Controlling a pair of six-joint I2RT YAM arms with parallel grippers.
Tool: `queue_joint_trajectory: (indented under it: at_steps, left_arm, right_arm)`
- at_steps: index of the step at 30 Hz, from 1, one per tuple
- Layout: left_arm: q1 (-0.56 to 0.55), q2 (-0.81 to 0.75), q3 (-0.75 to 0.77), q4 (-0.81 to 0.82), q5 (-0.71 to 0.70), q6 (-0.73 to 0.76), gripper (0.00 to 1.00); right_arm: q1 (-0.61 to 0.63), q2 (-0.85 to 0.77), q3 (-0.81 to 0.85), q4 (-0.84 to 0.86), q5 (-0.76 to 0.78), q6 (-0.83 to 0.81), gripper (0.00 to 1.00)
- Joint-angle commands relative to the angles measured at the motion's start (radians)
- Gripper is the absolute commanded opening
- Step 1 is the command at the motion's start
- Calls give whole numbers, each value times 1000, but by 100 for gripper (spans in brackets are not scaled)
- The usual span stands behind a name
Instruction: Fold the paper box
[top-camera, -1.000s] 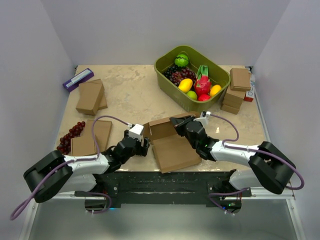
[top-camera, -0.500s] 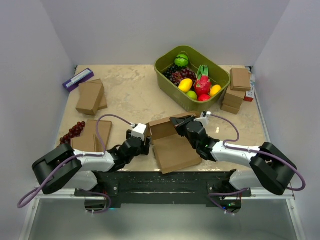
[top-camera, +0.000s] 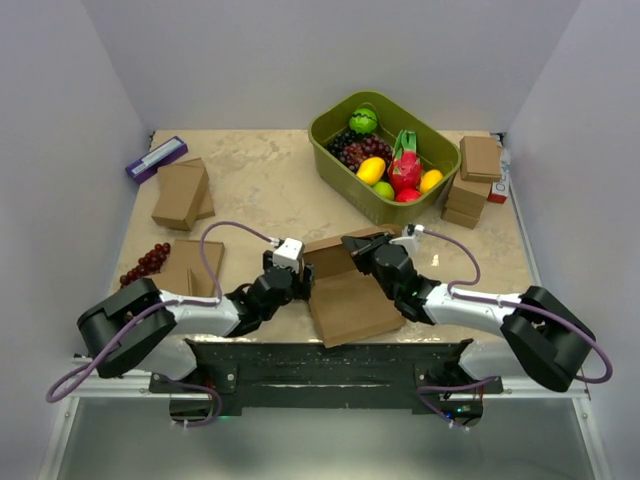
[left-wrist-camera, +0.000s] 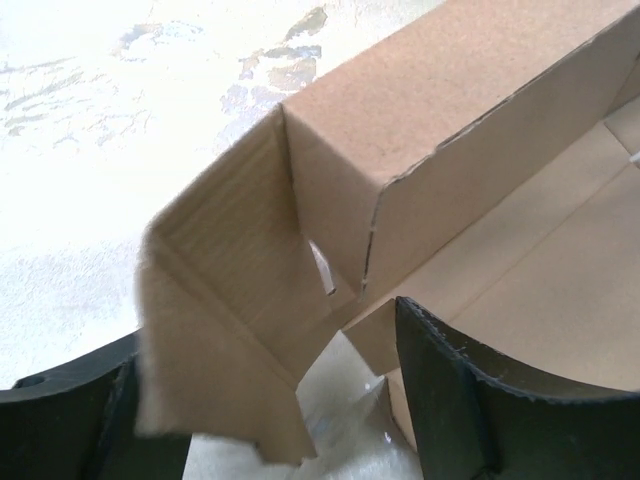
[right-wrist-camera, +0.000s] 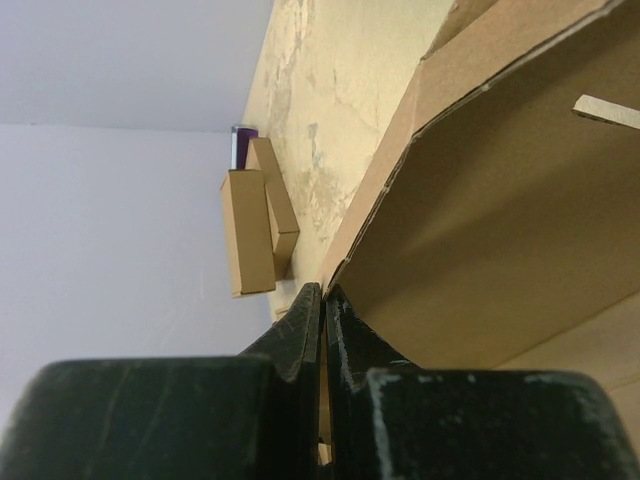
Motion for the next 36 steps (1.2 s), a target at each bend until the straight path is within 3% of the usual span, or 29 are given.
queue_joint_trajectory:
  at_steps: [1,6,10,18,23,27,36]
  left_arm:
    - [-7,-152,-47,11,-22,-11,79]
    - [-4,-416,-174,-15,104,53,85]
    - [27,-607,-202,-136,126,53,86]
    - [188,-763,-223,-236,80,-85,83]
    - [206,-723,-213,-248,3,-134,83]
    - [214,-607,-217,-193,-15,-152,83]
    - [211,-407,-236,82,153,-71,84]
  right_arm:
    - [7,-32,-18,-41,54,-28,0]
    - [7,-51,-26,-41,56,-31,0]
    - [7,-64,-29,-41,56,-37,0]
    - [7,-62,-34,-40,56,-34,0]
    - [7,-61,-31,-41,54,-34,0]
    - [7,-61,-32,-40,51,-36,0]
    - [7,-48,-28,-35,46,-34,0]
